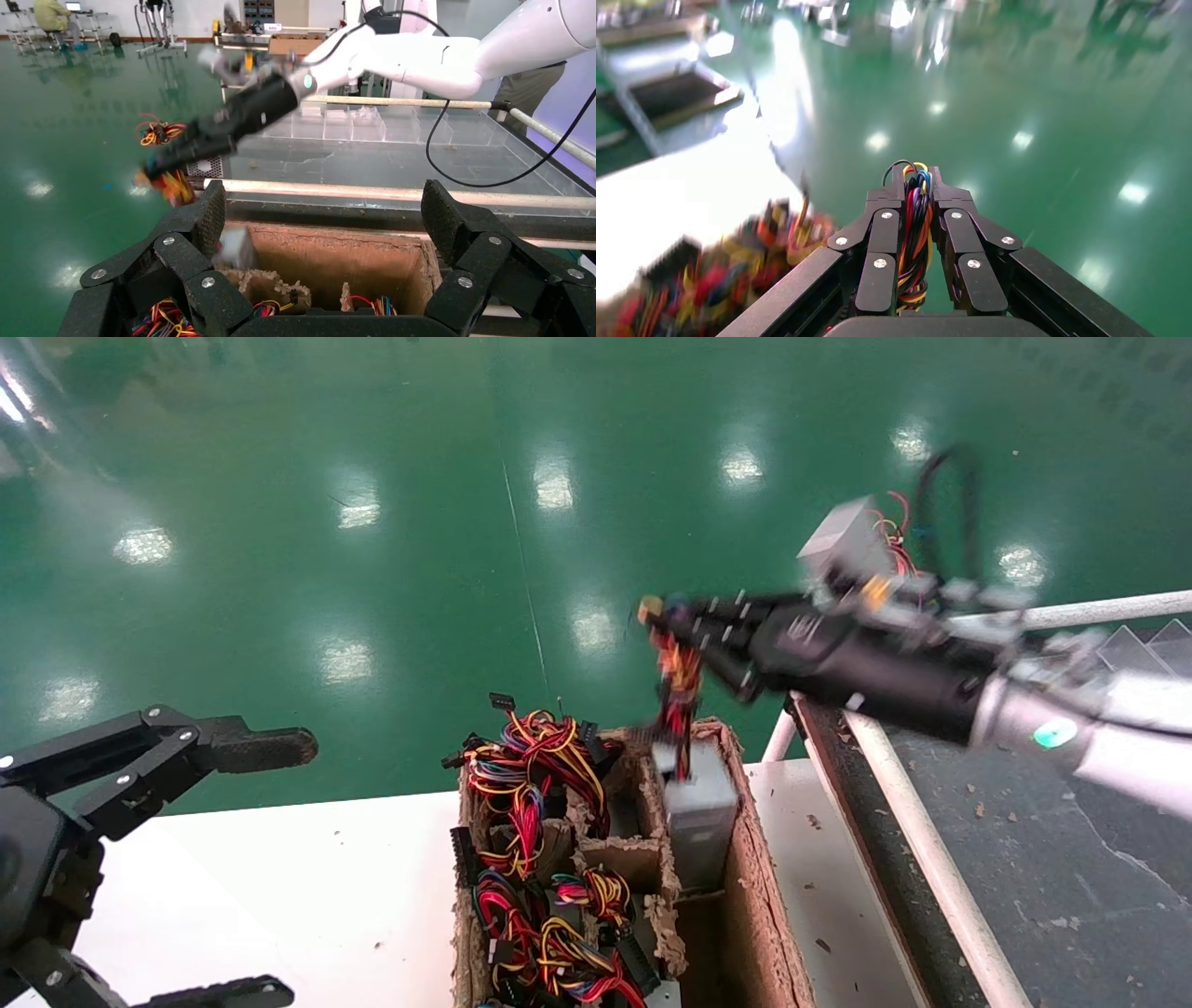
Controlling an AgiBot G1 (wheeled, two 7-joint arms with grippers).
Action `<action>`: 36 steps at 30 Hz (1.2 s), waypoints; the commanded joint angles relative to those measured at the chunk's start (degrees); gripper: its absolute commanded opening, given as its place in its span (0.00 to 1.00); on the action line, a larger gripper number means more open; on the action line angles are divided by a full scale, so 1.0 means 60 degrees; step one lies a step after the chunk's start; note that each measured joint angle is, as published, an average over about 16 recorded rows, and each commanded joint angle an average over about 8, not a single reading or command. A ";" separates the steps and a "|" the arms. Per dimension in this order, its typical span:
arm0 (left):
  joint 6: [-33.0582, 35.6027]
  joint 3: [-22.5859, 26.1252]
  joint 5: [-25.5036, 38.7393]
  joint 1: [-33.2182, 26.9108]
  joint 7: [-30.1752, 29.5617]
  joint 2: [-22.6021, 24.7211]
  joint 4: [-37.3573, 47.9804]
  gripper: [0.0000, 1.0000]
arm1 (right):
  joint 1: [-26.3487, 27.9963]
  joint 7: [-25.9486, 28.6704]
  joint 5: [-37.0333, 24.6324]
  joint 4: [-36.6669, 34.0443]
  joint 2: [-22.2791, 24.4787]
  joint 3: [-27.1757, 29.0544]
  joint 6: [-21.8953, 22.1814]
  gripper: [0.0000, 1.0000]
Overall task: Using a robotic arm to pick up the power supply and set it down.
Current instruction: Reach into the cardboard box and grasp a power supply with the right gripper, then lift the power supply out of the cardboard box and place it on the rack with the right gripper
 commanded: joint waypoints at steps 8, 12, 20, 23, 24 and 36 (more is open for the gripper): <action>-0.0003 0.0012 -0.0007 -0.0003 0.0007 -0.0005 0.0000 1.00 | 0.1010 0.0285 0.0741 0.0243 0.0570 0.0895 0.0308 0.00; -0.0005 0.0018 -0.0011 -0.0005 0.0010 -0.0007 0.0000 1.00 | 0.1723 0.0007 0.0654 -0.0013 0.0679 0.1126 0.0527 0.00; -0.0008 0.0028 -0.0017 -0.0008 0.0015 -0.0011 0.0000 1.00 | 0.3077 -0.0739 -0.0004 -0.0970 0.0891 0.1267 0.1025 0.00; -0.0009 0.0032 -0.0020 -0.0009 0.0017 -0.0012 0.0000 1.00 | 0.3566 -0.1099 -0.0362 -0.1604 0.0985 0.1254 0.1260 0.00; -0.0009 0.0034 -0.0020 -0.0010 0.0018 -0.0013 0.0000 1.00 | 0.3724 -0.1227 -0.0479 -0.1842 0.1018 0.1242 0.1320 0.00; -0.0013 0.0049 -0.0030 -0.0014 0.0027 -0.0019 0.0000 1.00 | 0.4846 -0.2756 -0.1291 -0.4486 0.1875 0.1034 0.0639 0.00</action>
